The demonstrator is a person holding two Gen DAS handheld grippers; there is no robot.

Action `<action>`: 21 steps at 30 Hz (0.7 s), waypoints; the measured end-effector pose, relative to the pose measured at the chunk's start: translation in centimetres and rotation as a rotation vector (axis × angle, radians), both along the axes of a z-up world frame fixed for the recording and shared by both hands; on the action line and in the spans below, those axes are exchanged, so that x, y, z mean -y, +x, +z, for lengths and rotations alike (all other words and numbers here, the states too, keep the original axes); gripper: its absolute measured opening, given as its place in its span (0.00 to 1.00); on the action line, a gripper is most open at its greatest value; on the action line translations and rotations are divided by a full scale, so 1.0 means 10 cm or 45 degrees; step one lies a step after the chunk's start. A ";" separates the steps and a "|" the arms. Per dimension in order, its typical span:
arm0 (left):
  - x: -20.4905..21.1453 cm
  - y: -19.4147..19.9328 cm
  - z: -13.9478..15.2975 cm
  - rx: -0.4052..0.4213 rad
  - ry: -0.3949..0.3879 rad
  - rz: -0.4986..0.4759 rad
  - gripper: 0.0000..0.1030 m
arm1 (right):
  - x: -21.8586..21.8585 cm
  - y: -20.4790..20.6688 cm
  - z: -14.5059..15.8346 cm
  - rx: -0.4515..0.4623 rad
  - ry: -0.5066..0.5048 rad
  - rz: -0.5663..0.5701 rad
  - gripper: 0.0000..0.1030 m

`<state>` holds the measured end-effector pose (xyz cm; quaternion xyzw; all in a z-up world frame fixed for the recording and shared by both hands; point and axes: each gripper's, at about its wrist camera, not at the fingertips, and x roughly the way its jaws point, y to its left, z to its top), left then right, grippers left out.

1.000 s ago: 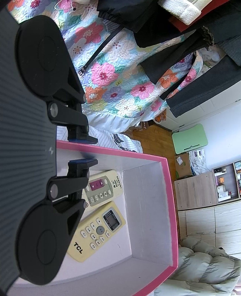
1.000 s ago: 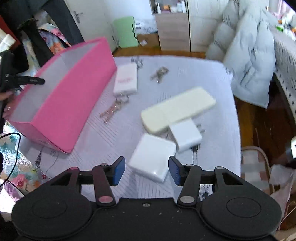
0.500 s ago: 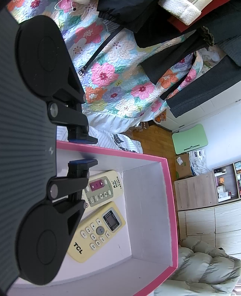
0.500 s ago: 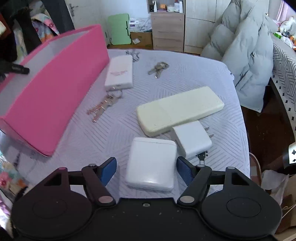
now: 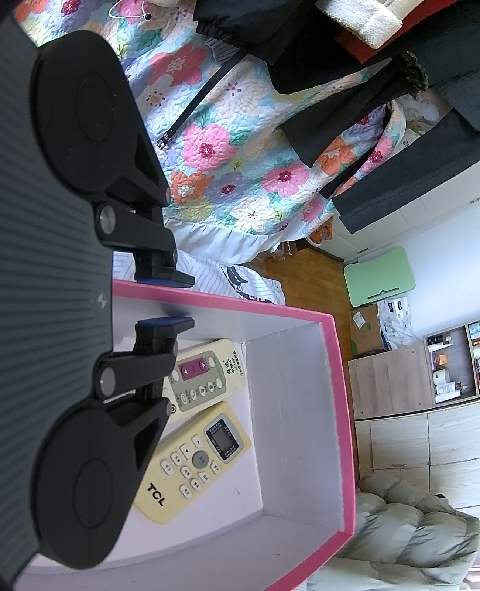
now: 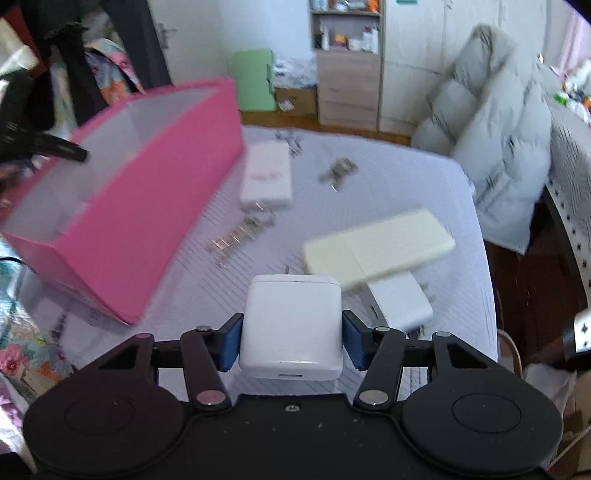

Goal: Organize rigid objects
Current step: 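Lower the white cube charger into the pink box and open the right tool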

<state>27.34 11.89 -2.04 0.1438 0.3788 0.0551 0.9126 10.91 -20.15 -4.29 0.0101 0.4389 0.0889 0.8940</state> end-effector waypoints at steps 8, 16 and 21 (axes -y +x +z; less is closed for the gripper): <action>-0.01 0.01 0.00 0.004 -0.008 -0.001 0.15 | -0.24 0.17 0.70 0.118 0.379 0.261 0.59; 0.03 0.00 -0.01 0.002 0.012 -0.002 0.15 | -1.29 0.83 0.82 0.063 0.237 0.645 0.59; 0.03 -0.02 -0.01 0.005 -0.022 0.005 0.15 | -1.75 1.18 0.45 -0.041 0.078 0.707 0.59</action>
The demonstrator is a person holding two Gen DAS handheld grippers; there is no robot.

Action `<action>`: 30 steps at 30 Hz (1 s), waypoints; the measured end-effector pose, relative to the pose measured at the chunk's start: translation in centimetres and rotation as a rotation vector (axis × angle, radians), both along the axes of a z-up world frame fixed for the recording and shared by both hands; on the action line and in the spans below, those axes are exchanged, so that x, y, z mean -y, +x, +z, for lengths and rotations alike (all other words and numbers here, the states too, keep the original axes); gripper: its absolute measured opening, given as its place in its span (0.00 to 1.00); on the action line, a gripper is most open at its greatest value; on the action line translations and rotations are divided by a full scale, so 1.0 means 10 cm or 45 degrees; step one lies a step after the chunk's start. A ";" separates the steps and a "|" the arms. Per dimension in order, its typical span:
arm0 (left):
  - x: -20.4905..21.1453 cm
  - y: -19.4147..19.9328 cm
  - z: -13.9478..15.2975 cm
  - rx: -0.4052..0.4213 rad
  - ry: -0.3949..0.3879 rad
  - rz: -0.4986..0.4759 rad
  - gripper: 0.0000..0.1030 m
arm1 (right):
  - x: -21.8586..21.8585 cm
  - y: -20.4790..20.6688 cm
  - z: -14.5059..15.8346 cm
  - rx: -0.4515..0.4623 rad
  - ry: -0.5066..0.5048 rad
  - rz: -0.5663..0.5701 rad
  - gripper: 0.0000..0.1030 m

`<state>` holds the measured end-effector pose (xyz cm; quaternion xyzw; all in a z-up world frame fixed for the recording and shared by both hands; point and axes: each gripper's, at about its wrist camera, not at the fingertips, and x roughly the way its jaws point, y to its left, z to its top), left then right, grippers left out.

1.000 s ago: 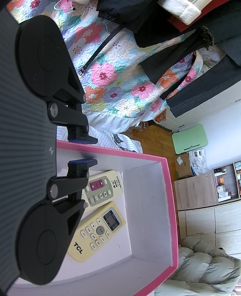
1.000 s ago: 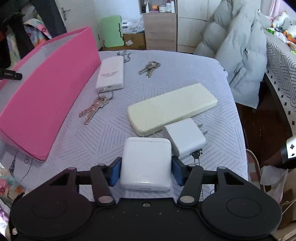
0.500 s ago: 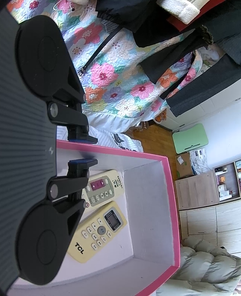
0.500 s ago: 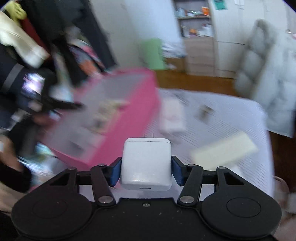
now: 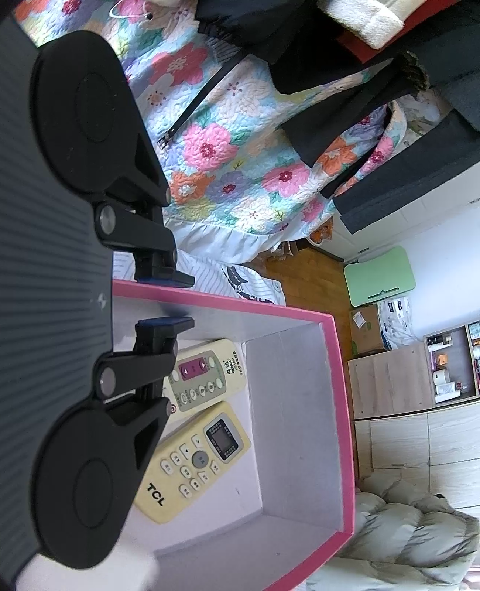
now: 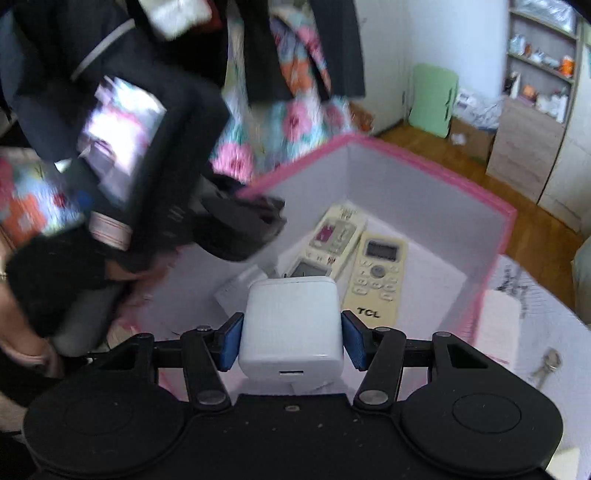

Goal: Organize rigid objects
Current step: 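Lower the white cube charger into the pink box and open the right tool, then grasp the white pronged charger on the bed with the right tool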

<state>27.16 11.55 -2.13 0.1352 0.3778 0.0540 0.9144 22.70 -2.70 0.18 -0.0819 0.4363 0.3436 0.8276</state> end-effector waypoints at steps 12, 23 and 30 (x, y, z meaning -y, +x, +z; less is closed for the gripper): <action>-0.07 0.00 0.03 0.029 -0.023 0.006 0.15 | -0.29 0.16 -0.33 -0.169 -0.139 0.030 0.59; -0.07 0.00 0.03 0.031 -0.014 0.003 0.15 | -0.11 0.19 -0.25 -0.297 0.054 0.036 0.64; -0.03 0.00 0.02 0.031 -0.003 0.002 0.15 | 0.54 -0.13 0.18 -0.106 0.255 -0.125 0.64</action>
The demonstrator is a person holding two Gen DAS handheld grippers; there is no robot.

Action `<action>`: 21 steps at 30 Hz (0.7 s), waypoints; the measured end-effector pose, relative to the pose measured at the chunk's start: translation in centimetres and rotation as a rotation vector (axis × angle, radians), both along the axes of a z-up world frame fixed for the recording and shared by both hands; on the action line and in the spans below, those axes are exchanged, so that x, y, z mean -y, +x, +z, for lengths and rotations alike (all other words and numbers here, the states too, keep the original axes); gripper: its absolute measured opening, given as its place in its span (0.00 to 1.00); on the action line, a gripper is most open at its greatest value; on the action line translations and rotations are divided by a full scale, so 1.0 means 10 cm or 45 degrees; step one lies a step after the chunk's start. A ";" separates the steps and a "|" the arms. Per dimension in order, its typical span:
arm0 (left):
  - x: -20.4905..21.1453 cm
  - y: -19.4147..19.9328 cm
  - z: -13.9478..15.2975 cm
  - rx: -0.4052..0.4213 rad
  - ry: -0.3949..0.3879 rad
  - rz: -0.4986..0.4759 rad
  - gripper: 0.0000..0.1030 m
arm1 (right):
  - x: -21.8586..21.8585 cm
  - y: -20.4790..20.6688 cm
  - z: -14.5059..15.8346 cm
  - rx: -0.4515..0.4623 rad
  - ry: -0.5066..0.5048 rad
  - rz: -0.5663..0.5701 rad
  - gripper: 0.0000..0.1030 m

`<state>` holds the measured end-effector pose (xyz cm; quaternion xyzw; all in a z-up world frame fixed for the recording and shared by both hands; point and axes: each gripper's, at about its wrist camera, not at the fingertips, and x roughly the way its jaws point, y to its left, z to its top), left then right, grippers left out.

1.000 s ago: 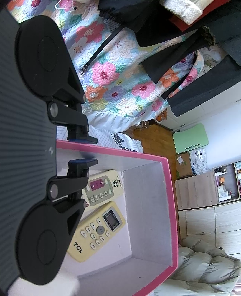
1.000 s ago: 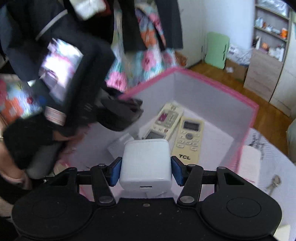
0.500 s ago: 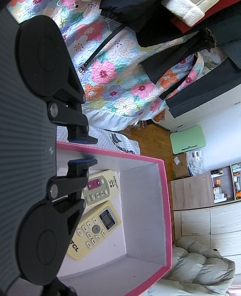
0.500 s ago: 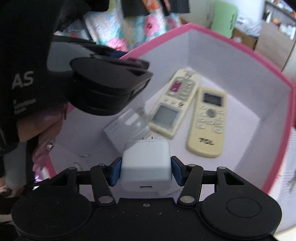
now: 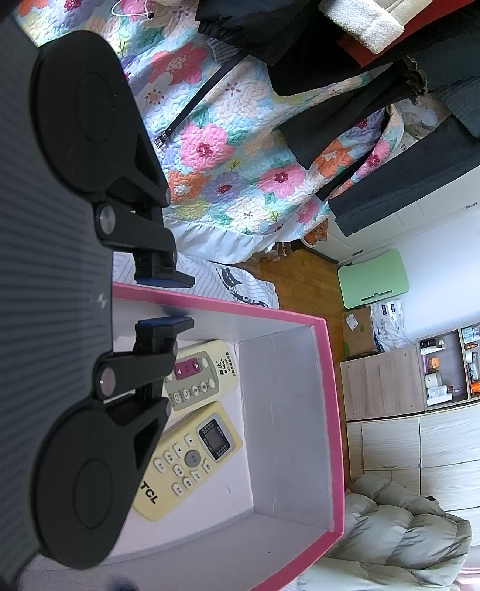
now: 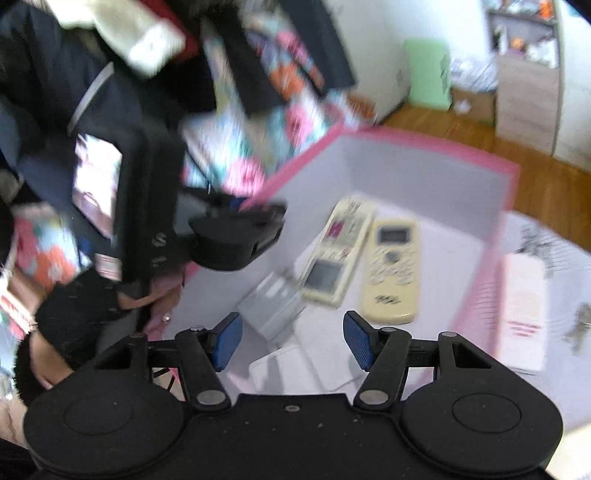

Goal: Organize rigid objects
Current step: 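Grasp the white pronged charger on the bed with the right tool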

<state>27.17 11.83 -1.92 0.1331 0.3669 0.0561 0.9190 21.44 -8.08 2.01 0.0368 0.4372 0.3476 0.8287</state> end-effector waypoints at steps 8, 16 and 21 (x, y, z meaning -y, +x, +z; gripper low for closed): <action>0.01 0.01 0.00 0.000 0.005 0.003 0.15 | 1.02 -0.48 0.21 0.116 0.016 -0.349 0.72; 0.01 0.00 0.00 0.000 0.006 0.002 0.16 | 1.69 -0.80 -0.25 0.039 -0.042 -0.571 0.71; 0.02 0.00 -0.01 -0.001 0.019 0.000 0.16 | 1.80 -0.88 -0.54 0.036 -0.215 -0.646 0.72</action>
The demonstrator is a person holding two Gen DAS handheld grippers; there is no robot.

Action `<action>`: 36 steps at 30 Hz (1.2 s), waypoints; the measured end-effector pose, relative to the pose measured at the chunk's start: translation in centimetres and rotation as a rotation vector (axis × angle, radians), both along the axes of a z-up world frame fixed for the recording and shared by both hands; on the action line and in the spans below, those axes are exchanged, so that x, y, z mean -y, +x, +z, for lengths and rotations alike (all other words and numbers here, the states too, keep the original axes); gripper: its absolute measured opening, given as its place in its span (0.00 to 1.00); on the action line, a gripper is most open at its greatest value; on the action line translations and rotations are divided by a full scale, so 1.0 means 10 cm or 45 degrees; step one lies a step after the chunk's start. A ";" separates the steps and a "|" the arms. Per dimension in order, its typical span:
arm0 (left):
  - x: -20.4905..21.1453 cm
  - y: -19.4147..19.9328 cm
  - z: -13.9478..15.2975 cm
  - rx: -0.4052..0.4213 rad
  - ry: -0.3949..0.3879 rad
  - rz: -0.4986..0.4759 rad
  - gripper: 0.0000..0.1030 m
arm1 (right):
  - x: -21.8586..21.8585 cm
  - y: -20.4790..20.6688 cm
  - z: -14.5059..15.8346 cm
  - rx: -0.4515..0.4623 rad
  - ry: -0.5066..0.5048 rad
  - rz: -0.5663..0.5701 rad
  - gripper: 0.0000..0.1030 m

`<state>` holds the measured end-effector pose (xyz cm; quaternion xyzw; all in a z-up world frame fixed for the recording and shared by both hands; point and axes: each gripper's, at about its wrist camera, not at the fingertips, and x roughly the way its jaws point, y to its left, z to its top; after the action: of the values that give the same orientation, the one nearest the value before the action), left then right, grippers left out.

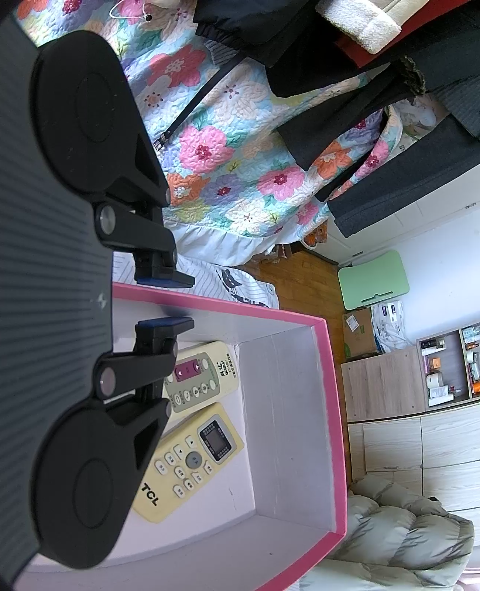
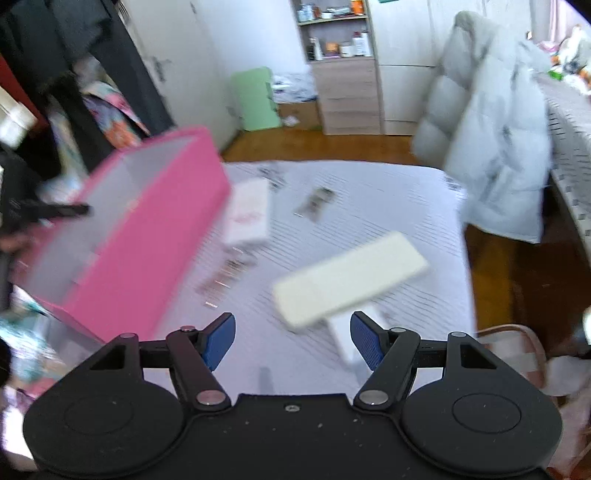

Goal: Organize rigid objects
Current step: 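Grasp the white pronged charger on the bed with the right tool, then lower the white pronged charger into the pink box and open the right tool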

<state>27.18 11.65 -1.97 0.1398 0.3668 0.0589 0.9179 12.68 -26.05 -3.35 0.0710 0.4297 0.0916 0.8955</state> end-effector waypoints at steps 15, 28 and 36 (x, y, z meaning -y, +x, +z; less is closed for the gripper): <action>0.00 -0.03 0.00 0.013 0.004 -0.008 0.16 | 0.15 0.15 -0.38 -0.040 -0.159 0.134 0.45; -0.01 -0.03 -0.01 -0.001 0.016 -0.009 0.16 | 0.09 0.20 -0.53 -0.028 -0.183 0.103 0.53; -0.03 0.00 -0.01 -0.009 0.015 -0.009 0.16 | 0.20 0.09 -0.44 0.044 -0.120 0.001 0.52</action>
<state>27.18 11.93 -2.07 0.1466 0.3692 0.0573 0.9159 13.60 -28.05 -7.77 0.0270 0.4181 0.0727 0.9051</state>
